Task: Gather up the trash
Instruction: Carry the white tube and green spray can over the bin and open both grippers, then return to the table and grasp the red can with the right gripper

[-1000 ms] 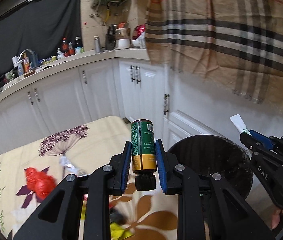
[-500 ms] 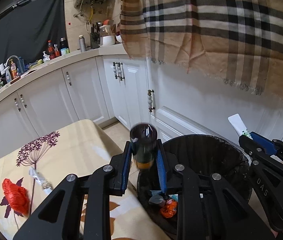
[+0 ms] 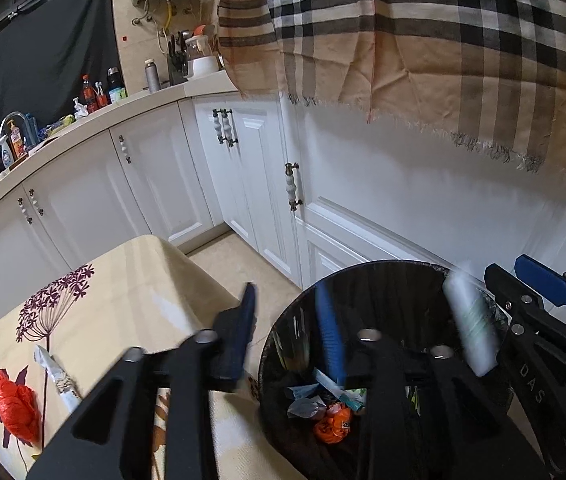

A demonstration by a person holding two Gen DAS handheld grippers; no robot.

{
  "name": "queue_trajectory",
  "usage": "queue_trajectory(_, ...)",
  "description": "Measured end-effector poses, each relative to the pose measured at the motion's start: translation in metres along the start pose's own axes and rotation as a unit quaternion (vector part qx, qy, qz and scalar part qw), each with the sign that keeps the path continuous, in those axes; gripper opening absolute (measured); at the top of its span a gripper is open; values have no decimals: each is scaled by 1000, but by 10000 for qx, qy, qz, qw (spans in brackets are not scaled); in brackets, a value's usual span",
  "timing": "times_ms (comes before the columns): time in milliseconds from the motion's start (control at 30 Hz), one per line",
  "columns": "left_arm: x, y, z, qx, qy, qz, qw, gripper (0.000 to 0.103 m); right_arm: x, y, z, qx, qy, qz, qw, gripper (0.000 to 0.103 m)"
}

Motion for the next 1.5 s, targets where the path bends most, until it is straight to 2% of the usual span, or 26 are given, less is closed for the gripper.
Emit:
queue_trajectory(300, -2, 6, 5, 70, 11, 57, 10000, 48, -4, -1, 5, 0, 14, 26, 10000, 30)
queue_trajectory(433, -6, 18, 19, 137, -30, 166, 9998, 55, -4, 6, 11, 122, 21, 66, 9999, 30)
queue_trajectory(533, -13, 32, 32, 220, -21, 289, 9993, 57, -6, 18, 20, 305, 49, 141, 9994, 30)
queue_trajectory(733, -40, 77, 63, 610, 62, 590, 9964, 60, -18, 56, 39, 839, 177, 401, 9955, 30)
queue_trajectory(933, -78, 128, 96, 1140, 257, 924, 9888, 61, -38, 104, 61, 1341, 308, 792, 9873, 30)
queue_trajectory(1100, -115, 169, 123, 1591, 456, 1189, 9790, 62, -56, 145, 72, 1659, 449, 1169, 9782, 30)
queue_trajectory(1333, -160, 213, 153, 2040, 686, 1537, 9644, 63, -78, 192, 80, 1913, 675, 1608, 9659, 30)
queue_trajectory(1500, -190, 242, 170, 2335, 858, 1798, 9517, 63, -86, 215, 74, 1935, 805, 1834, 9604, 30)
Point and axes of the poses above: each gripper's, at about its wrist camera, not at the fingertips, and z roughly against the way its jaws point, y to its left, x to its top, the point moved 1 cm from there along -z, roughly the way its jaws point, and after that the axes turned 9 degrees about -z, right-handed, at the moved point
